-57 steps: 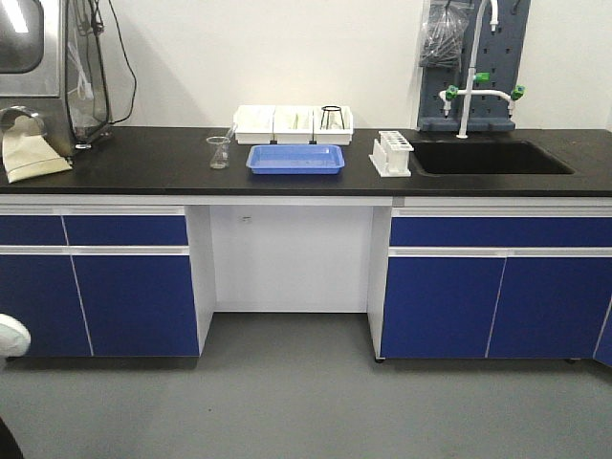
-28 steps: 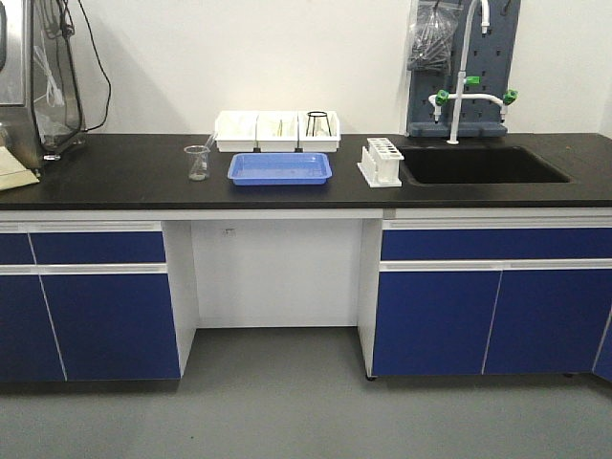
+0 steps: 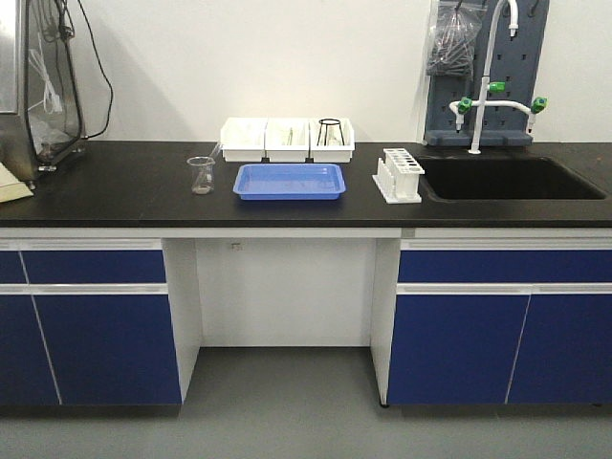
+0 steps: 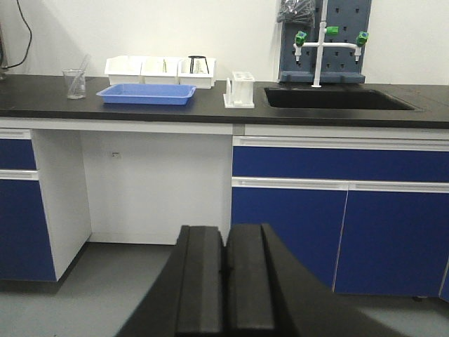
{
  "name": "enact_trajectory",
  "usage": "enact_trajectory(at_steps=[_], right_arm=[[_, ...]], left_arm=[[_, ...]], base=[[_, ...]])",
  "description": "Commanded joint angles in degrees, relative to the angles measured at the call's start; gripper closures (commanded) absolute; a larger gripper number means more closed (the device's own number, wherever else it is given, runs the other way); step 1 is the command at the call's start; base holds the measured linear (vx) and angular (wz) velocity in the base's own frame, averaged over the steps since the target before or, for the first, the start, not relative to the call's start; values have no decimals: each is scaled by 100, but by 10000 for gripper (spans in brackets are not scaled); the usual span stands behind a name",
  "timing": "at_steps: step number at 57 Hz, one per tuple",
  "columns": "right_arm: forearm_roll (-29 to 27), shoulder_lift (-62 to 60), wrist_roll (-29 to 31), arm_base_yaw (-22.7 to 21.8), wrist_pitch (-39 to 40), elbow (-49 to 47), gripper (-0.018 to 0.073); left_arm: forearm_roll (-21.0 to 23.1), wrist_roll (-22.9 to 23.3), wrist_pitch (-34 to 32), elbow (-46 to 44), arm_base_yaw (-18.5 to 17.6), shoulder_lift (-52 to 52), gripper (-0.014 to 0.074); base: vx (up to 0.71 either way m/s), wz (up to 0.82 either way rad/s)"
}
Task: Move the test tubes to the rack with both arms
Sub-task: 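Drive the base toward the bench with the white bins and tray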
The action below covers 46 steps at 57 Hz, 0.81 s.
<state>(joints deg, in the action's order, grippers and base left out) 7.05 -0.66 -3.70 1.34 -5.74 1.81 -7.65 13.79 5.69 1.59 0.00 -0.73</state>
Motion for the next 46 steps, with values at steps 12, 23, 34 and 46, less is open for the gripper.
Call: enact_trajectory(at_steps=[12, 23, 34, 46], right_arm=[[33, -54, 8, -14, 465, 70, 568], [33, -54, 8, -14, 465, 70, 568], [33, -54, 8, -14, 465, 70, 568], [33, -54, 8, -14, 465, 70, 568]], left_arm=[[36, 7, -441, -156, -39, -72, 601], [36, 7, -441, -156, -39, -72, 601], [36, 7, -441, -156, -39, -72, 601], [36, 7, -441, -156, -39, -72, 601]], base=[[32, -4], [37, -3], [41, -3], [43, -2]])
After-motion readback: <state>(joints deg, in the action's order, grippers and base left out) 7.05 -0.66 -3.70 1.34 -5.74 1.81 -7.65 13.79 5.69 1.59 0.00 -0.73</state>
